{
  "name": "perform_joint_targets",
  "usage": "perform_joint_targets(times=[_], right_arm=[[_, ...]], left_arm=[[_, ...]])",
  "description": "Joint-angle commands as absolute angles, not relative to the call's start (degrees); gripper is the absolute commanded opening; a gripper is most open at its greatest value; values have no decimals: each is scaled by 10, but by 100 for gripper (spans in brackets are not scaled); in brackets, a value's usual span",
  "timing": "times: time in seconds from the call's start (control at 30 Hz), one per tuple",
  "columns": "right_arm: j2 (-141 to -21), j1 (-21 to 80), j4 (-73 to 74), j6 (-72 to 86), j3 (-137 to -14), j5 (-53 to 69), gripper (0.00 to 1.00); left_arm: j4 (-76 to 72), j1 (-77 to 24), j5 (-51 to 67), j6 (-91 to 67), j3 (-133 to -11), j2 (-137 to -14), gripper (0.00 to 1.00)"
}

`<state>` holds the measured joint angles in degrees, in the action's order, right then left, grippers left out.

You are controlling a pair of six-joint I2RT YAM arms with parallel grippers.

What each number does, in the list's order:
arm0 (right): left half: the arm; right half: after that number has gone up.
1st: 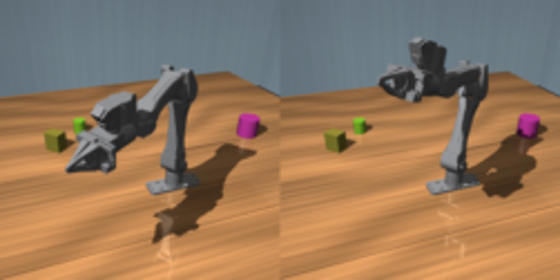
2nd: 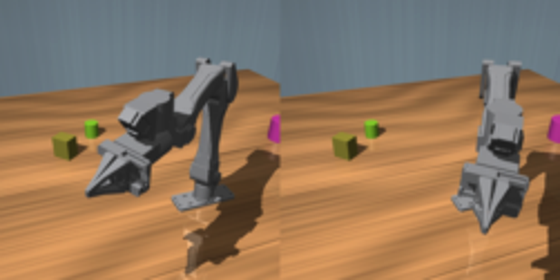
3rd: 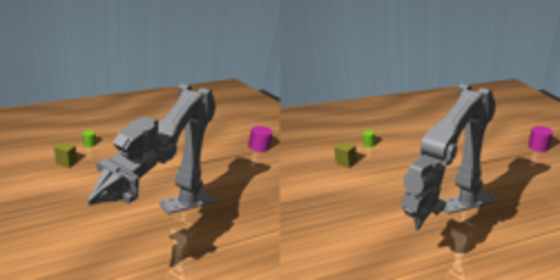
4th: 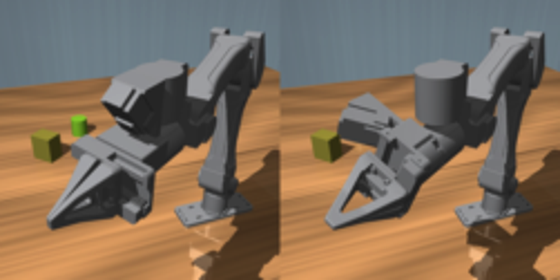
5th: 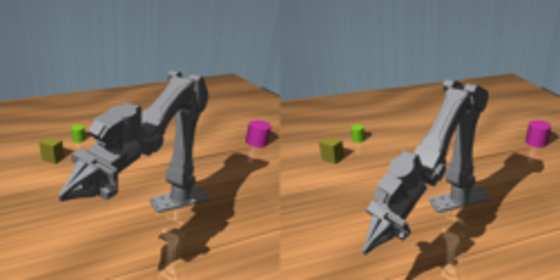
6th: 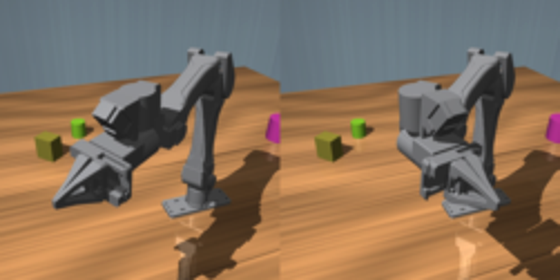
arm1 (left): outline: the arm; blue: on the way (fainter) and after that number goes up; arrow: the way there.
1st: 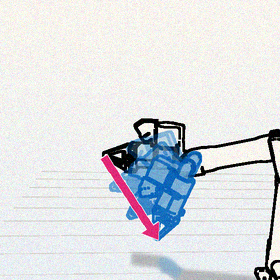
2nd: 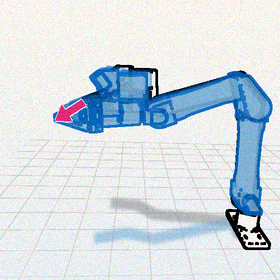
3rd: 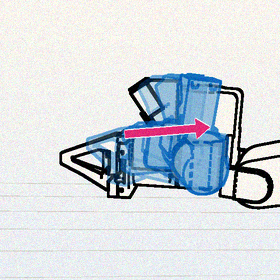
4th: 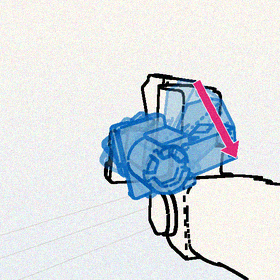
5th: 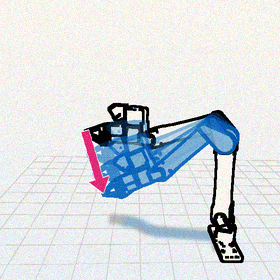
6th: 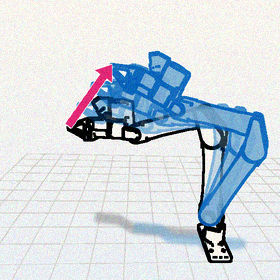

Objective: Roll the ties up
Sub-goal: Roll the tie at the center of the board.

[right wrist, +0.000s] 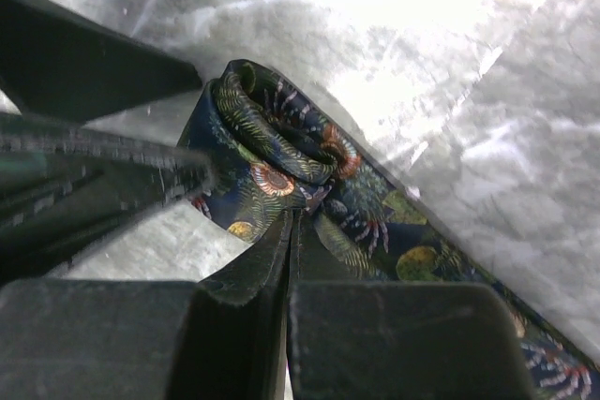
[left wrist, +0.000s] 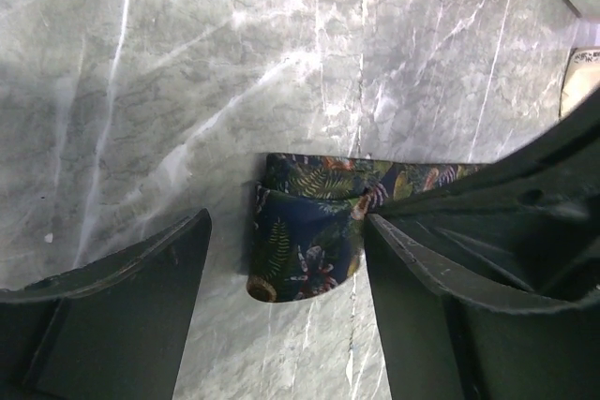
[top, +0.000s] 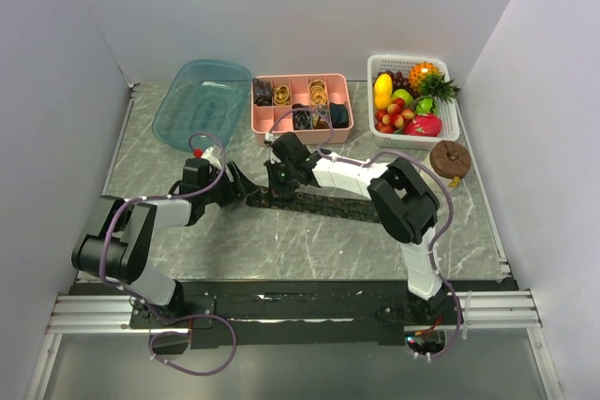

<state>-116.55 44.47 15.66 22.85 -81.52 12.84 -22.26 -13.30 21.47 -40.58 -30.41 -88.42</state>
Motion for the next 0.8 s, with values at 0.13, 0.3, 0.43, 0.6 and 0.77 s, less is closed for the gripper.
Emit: perform_joint_targets(times=[0.13,0.3,0.43,0.6,0.77], right_arm=[[-1189,449,137,232,-853,127,0],[-1196,449,138,234,-858,127,0],[-1196,447,137,235,-859,129,0],[-1197,448,137,236,-860,131,0],[-1204,446,138,236,-865,135,0]], left_arm=[[-247,-132,240,-399,-280,-905,71],[-291,-132,243,-403,-267,-927,68],[-334,-133,243,-406,-258,-940,64],[-376,-133,263,-407,-260,-962,47],[-413,-134,276,-416,-258,-981,25]])
